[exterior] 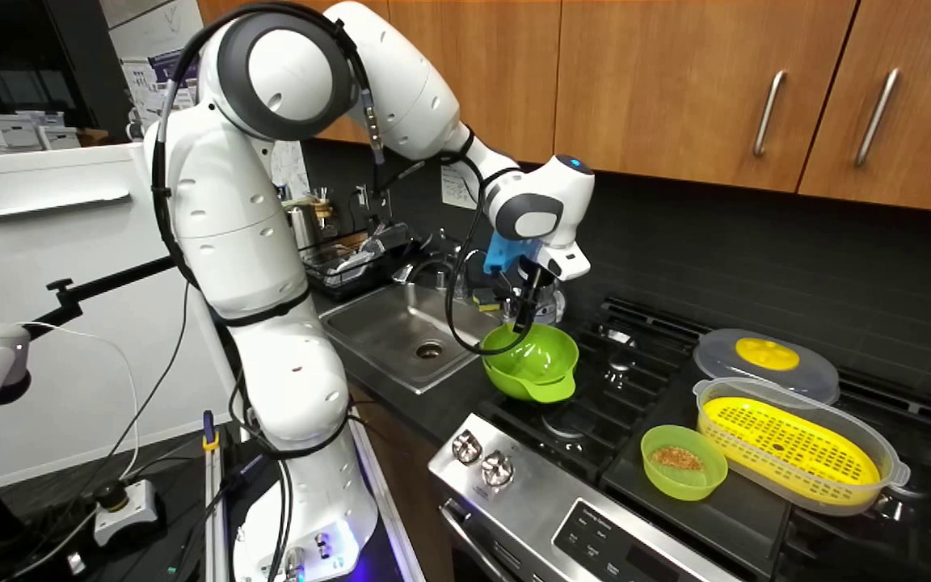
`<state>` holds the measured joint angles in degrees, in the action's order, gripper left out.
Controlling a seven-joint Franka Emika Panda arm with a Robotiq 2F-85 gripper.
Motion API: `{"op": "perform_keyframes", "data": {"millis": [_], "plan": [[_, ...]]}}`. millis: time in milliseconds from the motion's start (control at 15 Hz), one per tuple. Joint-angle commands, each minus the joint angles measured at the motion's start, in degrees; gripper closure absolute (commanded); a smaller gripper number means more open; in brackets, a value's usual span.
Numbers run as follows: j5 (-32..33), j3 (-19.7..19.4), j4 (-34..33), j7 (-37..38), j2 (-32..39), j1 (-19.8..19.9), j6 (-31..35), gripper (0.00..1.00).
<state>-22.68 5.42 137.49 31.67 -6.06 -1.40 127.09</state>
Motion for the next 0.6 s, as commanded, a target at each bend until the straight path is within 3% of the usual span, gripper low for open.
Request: {"op": "perform_keyframes", "data": {"millis": [0, 533], "plan": [[-1.07, -1.39, -2.49, -1.36, 2.41, -0.07, -2.63, 0.00], [-0.41, -2.43, -4.74, -0.97, 6.51, -0.19, -4.42, 0.00]]}}
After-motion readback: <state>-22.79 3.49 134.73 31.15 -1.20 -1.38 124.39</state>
